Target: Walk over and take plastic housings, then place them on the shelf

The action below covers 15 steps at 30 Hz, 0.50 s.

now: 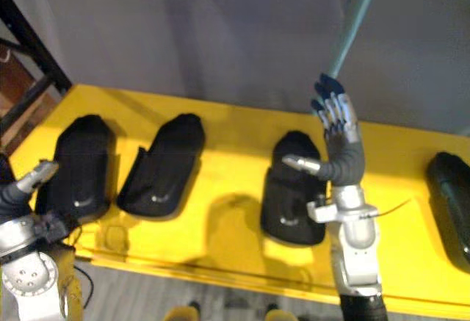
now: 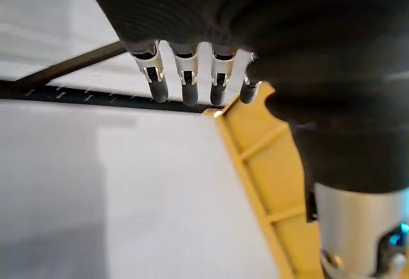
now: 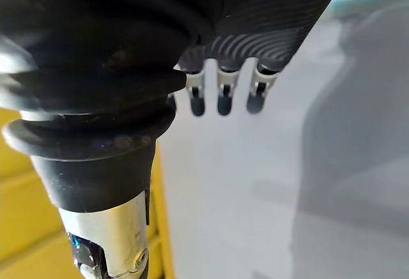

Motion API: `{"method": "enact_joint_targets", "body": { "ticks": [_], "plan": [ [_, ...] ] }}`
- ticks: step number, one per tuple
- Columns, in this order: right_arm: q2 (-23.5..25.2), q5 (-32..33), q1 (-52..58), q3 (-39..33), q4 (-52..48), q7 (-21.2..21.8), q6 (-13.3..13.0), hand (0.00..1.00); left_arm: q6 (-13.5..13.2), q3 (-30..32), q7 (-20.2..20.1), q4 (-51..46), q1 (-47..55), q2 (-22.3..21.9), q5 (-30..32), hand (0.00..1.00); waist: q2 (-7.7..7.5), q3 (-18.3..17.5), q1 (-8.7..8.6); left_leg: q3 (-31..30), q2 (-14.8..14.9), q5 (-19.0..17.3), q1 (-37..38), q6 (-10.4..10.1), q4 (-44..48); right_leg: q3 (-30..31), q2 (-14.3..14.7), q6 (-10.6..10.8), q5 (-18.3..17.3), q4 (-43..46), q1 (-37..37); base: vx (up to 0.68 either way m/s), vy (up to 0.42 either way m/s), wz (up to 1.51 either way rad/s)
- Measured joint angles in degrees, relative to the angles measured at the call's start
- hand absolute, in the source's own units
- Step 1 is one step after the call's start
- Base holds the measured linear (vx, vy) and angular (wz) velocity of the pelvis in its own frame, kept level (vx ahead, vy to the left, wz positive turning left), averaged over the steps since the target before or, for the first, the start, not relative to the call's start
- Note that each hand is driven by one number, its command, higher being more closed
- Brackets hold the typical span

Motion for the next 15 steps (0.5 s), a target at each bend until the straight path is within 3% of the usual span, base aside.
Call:
{"method": "enact_joint_targets", "body": {
  "ticks": [2, 4, 9, 10, 12, 15],
  "plan": [
    [0.6, 0.0, 0.7, -0.2, -0.2, 0.0, 0.2, 0.0, 1.9, 0.0, -1.9, 0.2, 1.0, 0.2, -0.4, 0.0, -0.09, -0.1, 0.0, 1.2, 0.0, 0.0, 0.1, 0.0, -0.2, 0.2, -0.2, 0.1, 0.0, -0.1, -0.1, -0.01, 0.017, -0.08],
    [2.0, 0.0, 2.5, -2.2, -0.7, 0.2, 0.8, 0.0, 5.7, 0.0, -4.1, 1.4, 1.5, 0.3, -0.7, 0.0, -0.15, -0.1, -0.18, 1.5, -0.3, 0.3, 0.2, 0.5, -0.8, 0.4, -0.4, 0.4, 0.2, -0.6, -0.2, -0.03, 0.013, -0.05],
    [2.9, 0.0, 5.6, -4.5, -1.6, 0.3, 2.2, 0.0, 8.3, 0.2, -5.8, 3.5, 3.0, 0.3, -7.0, 0.0, 0.25, -0.7, -1.51, 3.2, -0.5, 0.7, 0.6, 0.9, -1.7, 1.6, -0.2, 0.6, 1.1, -2.1, -0.3, -0.04, 0.01, -0.2],
    [3.7, 0.0, 9.0, -6.7, -1.6, 0.3, 2.6, 0.0, 11.7, 1.4, -9.3, 4.2, 3.6, 0.3, -12.6, 0.0, 1.7, -2.4, -2.81, 5.4, -0.5, 0.8, 1.2, 1.1, -2.6, 3.1, 0.1, 0.9, 2.2, -3.5, -0.3, -0.05, 0.016, -0.38],
    [3.7, 0.0, 9.7, -6.9, -1.6, 0.3, 3.1, 0.0, 14.2, 1.3, -9.7, 4.3, 3.4, 0.3, -14.1, 0.0, 1.95, -2.6, -3.15, 5.6, -0.4, 0.9, 1.2, 1.1, -2.6, 3.2, 0.2, 1.0, 2.4, -3.7, -0.3, -0.03, 0.012, -0.2],
    [3.8, 0.1, 9.8, -8.0, -1.6, 0.3, 3.2, 0.0, 15.2, 1.4, -10.4, 4.6, 3.5, 0.2, -14.1, 0.0, 1.95, -2.6, -3.13, 5.6, -0.4, 0.9, 1.2, 1.1, -2.6, 3.2, 0.2, 1.0, 2.5, -3.7, -0.3, 0.0, 0.0, 0.0]
  ]
}}
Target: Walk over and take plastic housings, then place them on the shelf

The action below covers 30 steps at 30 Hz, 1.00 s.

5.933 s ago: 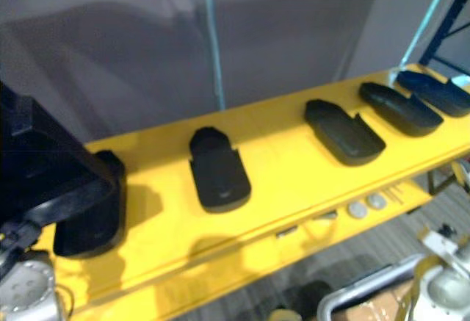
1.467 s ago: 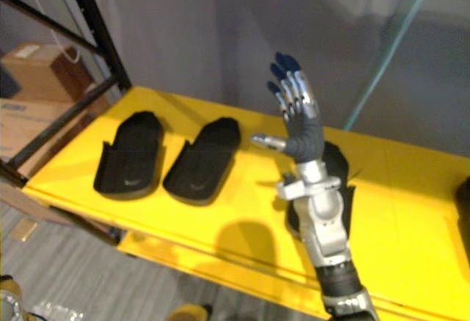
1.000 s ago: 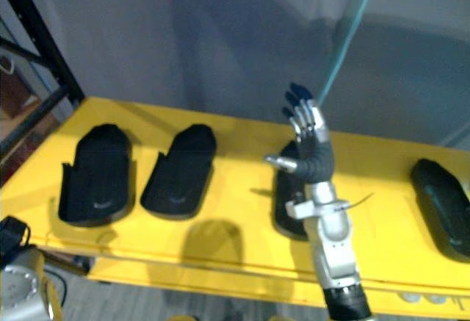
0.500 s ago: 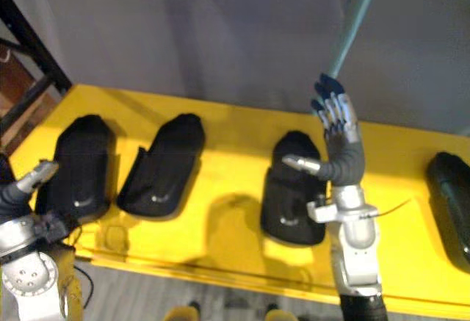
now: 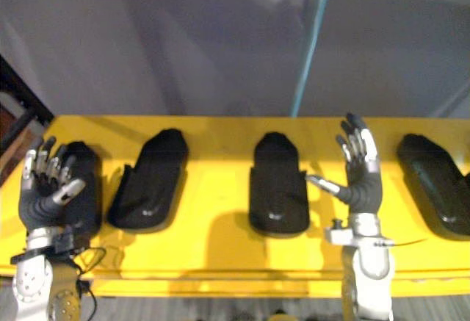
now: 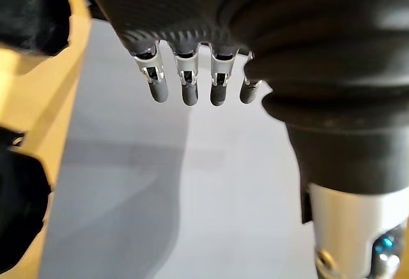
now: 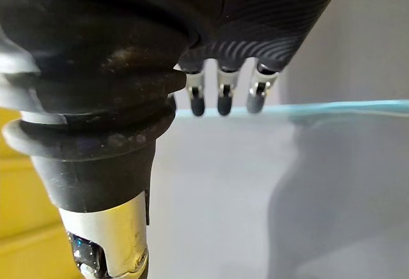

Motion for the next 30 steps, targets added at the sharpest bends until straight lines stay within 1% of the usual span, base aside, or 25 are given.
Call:
{"method": "enact_joint_targets", "body": {
  "ticks": [2, 6, 11, 14, 17, 18, 22, 25, 26, 28, 30],
  "plan": [
    [0.0, 0.0, 0.0, 0.0, 0.0, 0.0, 0.1, 0.0, 1.7, 0.3, 0.5, 1.8, 0.0, 0.0, 0.1, 0.0, 0.18, -0.1, -0.03, 0.0, 0.0, 0.0, 0.0, 0.0, 0.0, 0.0, 0.0, 0.0, 0.0, 0.0, 0.0, 0.0, 0.0, 0.0],
    [0.3, 0.0, 0.0, 0.0, 0.3, -0.1, 0.2, 0.0, 4.4, 1.8, 3.4, 4.9, 0.0, -0.7, 0.2, 0.0, 0.26, -0.1, -0.09, 0.1, 0.0, 0.4, 0.7, 0.1, -0.6, 0.0, 0.0, 0.0, 0.0, -0.1, 0.0, 0.0, 0.0, 0.0],
    [0.8, 0.0, 0.0, 0.1, 0.5, -0.2, 0.2, 0.0, 6.4, 1.9, 6.4, 6.4, 0.0, -1.5, 1.1, 0.0, 0.52, -0.3, -0.08, 0.1, -0.3, 0.9, 0.9, 0.2, -1.6, 0.0, -0.2, 0.1, 0.1, -0.2, 0.1, 0.0, 0.0, 0.0],
    [0.8, 0.0, 0.0, 0.2, 1.4, -0.4, 0.2, 0.0, 8.2, 2.1, 8.0, 8.6, 0.0, -2.1, 1.4, 0.0, 0.77, -0.4, -0.12, 0.1, -0.4, 1.1, 0.9, 0.2, -1.9, -0.1, -0.3, 0.2, 0.2, -0.3, 0.1, 0.0, 0.0, 0.0],
    [0.8, 0.0, 0.1, 0.2, 2.9, -0.4, 0.3, 0.0, 9.8, 2.2, 8.4, 10.0, 0.0, -2.1, 2.9, 0.0, 0.8, -0.4, -0.12, 0.1, -0.4, 1.1, 0.9, 0.2, -1.9, -0.1, -0.4, 0.2, 0.2, -0.3, 0.1, 0.0, 0.0, 0.0],
    [0.8, 0.0, 0.1, 0.2, 2.9, -0.4, 0.3, 0.0, 10.0, 2.2, 8.4, 10.3, 0.0, -2.1, 3.0, 0.0, 0.81, -0.4, -0.12, 0.1, -0.4, 1.1, 0.9, 0.2, -1.9, -0.1, -0.4, 0.2, 0.2, -0.3, 0.1, 0.0, 0.0, 0.0],
    [0.8, 0.0, 0.1, 0.2, 2.9, -0.4, 0.3, 0.0, 9.7, 2.2, 7.7, 11.1, -0.1, -2.0, 3.3, 0.0, 0.81, -0.4, -0.13, 0.1, -0.5, 1.1, 0.9, 0.2, -1.9, -0.1, -0.4, 0.2, 0.2, -0.3, 0.1, 0.0, 0.0, 0.0],
    [0.8, 0.0, 0.1, 0.2, 2.9, -0.3, 0.3, 0.0, 8.1, 2.2, 5.0, 11.1, -0.1, -2.0, 3.4, 0.0, 0.83, -0.4, -0.17, 0.1, -0.5, 1.1, 0.9, 0.2, -1.9, -0.1, -0.5, 0.2, 0.2, -0.3, 0.1, 0.0, 0.0, 0.0],
    [0.8, 0.0, 0.1, 0.2, 2.9, -0.2, 0.3, 0.0, 7.1, 2.2, 3.7, 11.1, -0.1, -2.0, 3.3, 0.0, 0.85, -0.4, -0.19, 0.1, -0.5, 1.1, 1.0, 0.2, -1.9, -0.1, -0.5, 0.2, 0.2, -0.3, 0.1, 0.0, 0.0, 0.0],
    [0.8, 0.0, 0.2, 0.2, 2.9, -0.1, 0.3, 0.0, 6.2, 2.2, 2.7, 11.1, -0.1, -1.9, 3.3, 0.0, 0.96, -0.4, -0.28, 0.2, -0.5, 1.1, 1.0, 0.2, -1.9, -0.1, -0.5, 0.3, 0.2, -0.3, 0.1, 0.0, 0.0, 0.0],
    [0.8, 0.0, 0.2, 0.2, 2.9, 0.0, 0.3, 0.0, 4.2, 2.2, 1.8, 11.0, -0.2, -1.8, 3.2, 0.0, 1.15, -0.3, -0.56, 0.2, -0.5, 1.1, 1.1, 0.2, -1.9, 0.0, -0.5, 0.3, 0.2, -0.3, 0.1, 0.0, 0.0, 0.0]
  ]
}}
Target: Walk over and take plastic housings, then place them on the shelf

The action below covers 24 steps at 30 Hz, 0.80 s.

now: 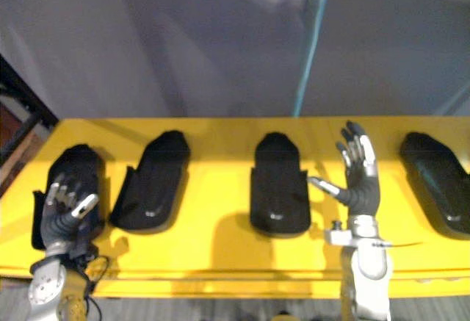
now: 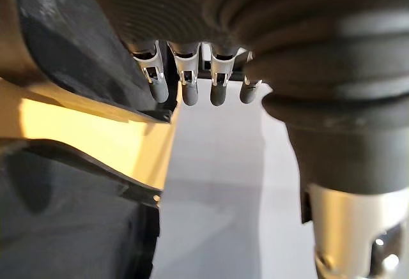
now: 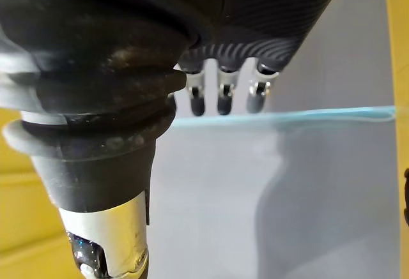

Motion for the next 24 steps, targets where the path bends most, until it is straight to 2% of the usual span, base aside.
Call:
{"method": "enact_joint_targets", "body": {
  "ticks": [5, 8, 16, 24],
  "plan": [
    [0.0, 0.0, 0.4, 0.1, 0.3, 0.1, 0.0, 0.0, -3.2, 0.0, -0.6, 0.0, -0.1, 0.4, -0.1, 0.0, 0.08, 0.0, -0.55, 0.1, 0.0, 0.0, 0.2, 0.0, 0.0, 0.1, 0.0, 0.0, 0.0, 0.0, 0.0, 0.0, 0.0, 0.0],
    [0.0, 0.0, 1.1, 0.1, 1.6, 0.3, 0.0, 0.0, -3.9, 0.0, -1.2, -0.1, -0.5, 0.4, -0.4, 0.0, 0.1, 0.0, -0.74, 0.3, 0.1, 0.0, 0.3, 0.0, -0.1, 0.3, 0.0, 0.0, 0.1, -0.1, 0.0, 0.0, 0.0, -0.02],
    [0.0, 0.1, 1.6, 0.2, 1.9, 0.3, 0.0, 0.0, -1.5, -0.6, -2.3, 0.7, -1.2, 0.5, -0.3, 0.0, 0.88, 0.1, -0.97, 1.8, 0.2, 0.0, 0.7, 0.0, -0.9, 1.3, 0.1, 0.1, 0.8, -1.1, 0.1, -0.01, 0.001, -0.08],
    [-0.1, 1.2, 1.6, 0.2, 1.9, 0.3, 0.1, 0.0, 1.1, -1.0, -2.7, 5.9, -2.1, 2.1, -0.4, 0.0, 1.62, 0.5, -1.11, 1.8, 0.1, 0.0, 1.0, 0.1, -1.0, 1.3, 0.0, 0.1, 0.8, -1.1, 0.0, 0.0, 0.0, 0.0]
  ]
}}
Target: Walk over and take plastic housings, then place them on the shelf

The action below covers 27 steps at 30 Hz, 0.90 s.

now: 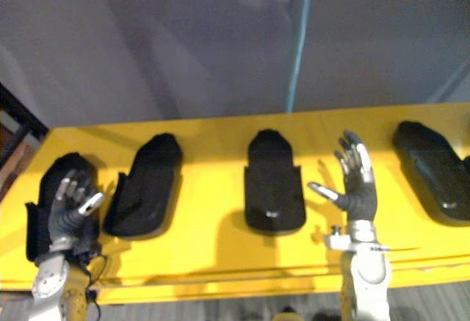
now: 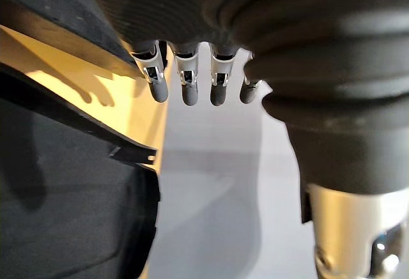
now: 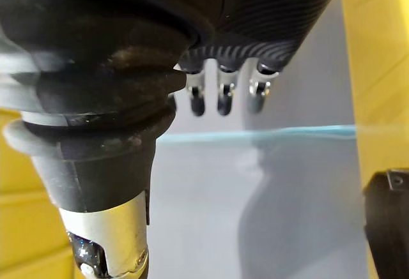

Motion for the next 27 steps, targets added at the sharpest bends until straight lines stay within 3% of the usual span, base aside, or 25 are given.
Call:
{"method": "enact_joint_targets", "body": {
  "ticks": [10, 20, 27],
  "plan": [
    [-0.1, 0.0, 0.0, 0.3, 0.0, 0.0, 0.0, 0.0, 2.1, 0.0, 0.8, 4.1, -1.0, 1.8, -0.2, 0.0, 0.14, 0.1, -0.09, 0.1, 0.0, 0.0, 0.1, 0.0, 0.1, 0.0, 0.0, 0.0, 0.0, 0.0, 0.1, 0.0, 0.0, 0.0],
    [-0.2, 0.0, 0.0, 0.3, 0.0, 0.8, 0.0, 0.0, 2.4, 0.1, 1.0, 5.8, -1.8, 2.1, -0.2, 0.0, 0.32, 0.3, -0.24, 0.1, 0.0, 0.0, 0.3, 0.0, 0.0, 0.1, 0.0, 0.0, 0.0, 0.0, 0.2, 0.0, 0.0, 0.0],
    [-0.3, 0.0, 0.0, 0.4, 0.0, 0.8, 0.3, 0.0, 0.3, 0.4, 5.0, 7.1, -2.2, 2.1, -0.4, 0.0, 0.64, 1.4, -1.1, 0.5, 0.0, 0.0, 0.6, 0.0, 0.0, 0.3, 0.1, 0.0, 0.0, 0.1, 0.2, 0.0, 0.0, -0.01]
  ]
}}
